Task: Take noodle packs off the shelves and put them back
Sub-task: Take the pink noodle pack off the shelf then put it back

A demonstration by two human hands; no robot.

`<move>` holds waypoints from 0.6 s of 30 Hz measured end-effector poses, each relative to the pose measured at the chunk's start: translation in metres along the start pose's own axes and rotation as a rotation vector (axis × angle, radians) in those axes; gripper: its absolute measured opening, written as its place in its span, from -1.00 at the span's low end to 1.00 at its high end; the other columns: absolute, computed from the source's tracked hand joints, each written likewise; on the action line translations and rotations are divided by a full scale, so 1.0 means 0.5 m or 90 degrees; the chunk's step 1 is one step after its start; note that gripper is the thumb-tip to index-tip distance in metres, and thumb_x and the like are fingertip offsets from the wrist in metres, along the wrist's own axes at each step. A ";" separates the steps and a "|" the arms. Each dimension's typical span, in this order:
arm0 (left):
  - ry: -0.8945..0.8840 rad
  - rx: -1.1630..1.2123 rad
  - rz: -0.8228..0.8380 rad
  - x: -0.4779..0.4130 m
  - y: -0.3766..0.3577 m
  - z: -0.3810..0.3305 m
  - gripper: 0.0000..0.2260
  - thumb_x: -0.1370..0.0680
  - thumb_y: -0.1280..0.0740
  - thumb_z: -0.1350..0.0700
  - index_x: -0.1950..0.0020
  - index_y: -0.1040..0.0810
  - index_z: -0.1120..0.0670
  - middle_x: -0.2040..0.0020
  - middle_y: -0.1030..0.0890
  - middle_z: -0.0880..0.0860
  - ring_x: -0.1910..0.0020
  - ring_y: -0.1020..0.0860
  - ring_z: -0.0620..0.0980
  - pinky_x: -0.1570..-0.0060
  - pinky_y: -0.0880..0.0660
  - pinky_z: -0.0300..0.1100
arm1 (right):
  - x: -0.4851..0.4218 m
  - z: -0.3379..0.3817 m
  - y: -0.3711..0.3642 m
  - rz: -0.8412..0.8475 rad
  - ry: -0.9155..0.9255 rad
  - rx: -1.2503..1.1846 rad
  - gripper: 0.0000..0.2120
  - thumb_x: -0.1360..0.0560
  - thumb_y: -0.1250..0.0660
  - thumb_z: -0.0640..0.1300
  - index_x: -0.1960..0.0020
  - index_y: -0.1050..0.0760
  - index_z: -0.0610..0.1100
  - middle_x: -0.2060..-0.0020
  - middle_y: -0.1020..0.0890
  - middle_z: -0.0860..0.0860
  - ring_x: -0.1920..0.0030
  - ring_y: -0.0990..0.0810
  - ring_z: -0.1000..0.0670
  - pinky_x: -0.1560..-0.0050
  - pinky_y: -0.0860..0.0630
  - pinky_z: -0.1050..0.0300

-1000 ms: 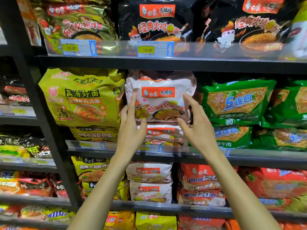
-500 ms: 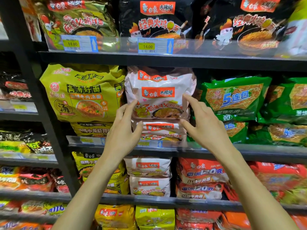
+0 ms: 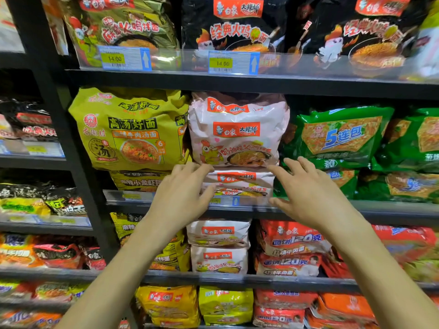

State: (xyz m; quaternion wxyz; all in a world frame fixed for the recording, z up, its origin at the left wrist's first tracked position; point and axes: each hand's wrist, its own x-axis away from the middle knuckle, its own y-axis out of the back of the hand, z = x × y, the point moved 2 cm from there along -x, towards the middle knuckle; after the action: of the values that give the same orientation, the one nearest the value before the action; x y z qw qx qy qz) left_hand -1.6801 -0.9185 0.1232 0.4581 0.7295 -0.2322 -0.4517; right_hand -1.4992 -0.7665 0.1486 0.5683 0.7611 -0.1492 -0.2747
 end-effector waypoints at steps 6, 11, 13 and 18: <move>-0.055 -0.101 0.069 -0.003 -0.002 -0.014 -0.53 -0.65 -0.18 -0.16 -0.55 -0.30 -0.08 -0.54 -0.31 0.10 -0.55 -0.22 0.17 -0.40 -0.34 0.12 | 0.019 0.011 0.001 0.049 -0.006 0.007 -0.36 -0.62 -0.18 0.23 -0.60 -0.02 0.12 -0.60 -0.06 -0.09 -0.60 0.00 -0.18 -0.48 -0.21 -0.15; -0.080 -0.134 0.104 -0.003 0.000 -0.044 -0.51 -0.65 -0.18 -0.19 -0.56 -0.29 -0.08 -0.50 -0.35 0.11 -0.52 -0.27 0.18 -0.39 -0.37 0.14 | 0.048 0.006 0.002 0.093 -0.026 0.011 -0.33 -0.60 -0.22 0.22 -0.60 -0.02 0.11 -0.55 -0.20 -0.11 -0.51 -0.20 -0.19 -0.40 -0.33 -0.13; -0.084 -0.137 0.124 0.005 -0.003 -0.059 -0.50 -0.65 -0.18 -0.20 -0.56 -0.28 -0.09 -0.49 -0.37 0.11 -0.51 -0.29 0.18 -0.38 -0.39 0.13 | 0.065 -0.001 0.002 0.110 -0.035 -0.001 -0.34 -0.60 -0.21 0.21 -0.60 -0.03 0.10 -0.53 -0.23 -0.11 -0.49 -0.23 -0.19 -0.37 -0.36 -0.12; -0.112 -0.163 0.183 0.030 0.001 -0.121 -0.47 -0.66 -0.15 -0.23 -0.61 -0.18 -0.13 -0.48 -0.37 0.10 -0.50 -0.31 0.18 -0.35 -0.39 0.10 | 0.123 -0.036 -0.001 0.127 -0.059 -0.002 -0.35 -0.59 -0.23 0.22 -0.58 -0.10 0.06 -0.51 -0.26 -0.13 -0.47 -0.26 -0.21 -0.35 -0.39 -0.14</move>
State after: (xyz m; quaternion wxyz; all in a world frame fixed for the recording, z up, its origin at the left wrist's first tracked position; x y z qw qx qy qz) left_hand -1.6201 -0.9022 0.1276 0.5846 0.5823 -0.3138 -0.4698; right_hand -1.4392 -0.7852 0.1364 0.5863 0.7281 -0.2502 -0.2519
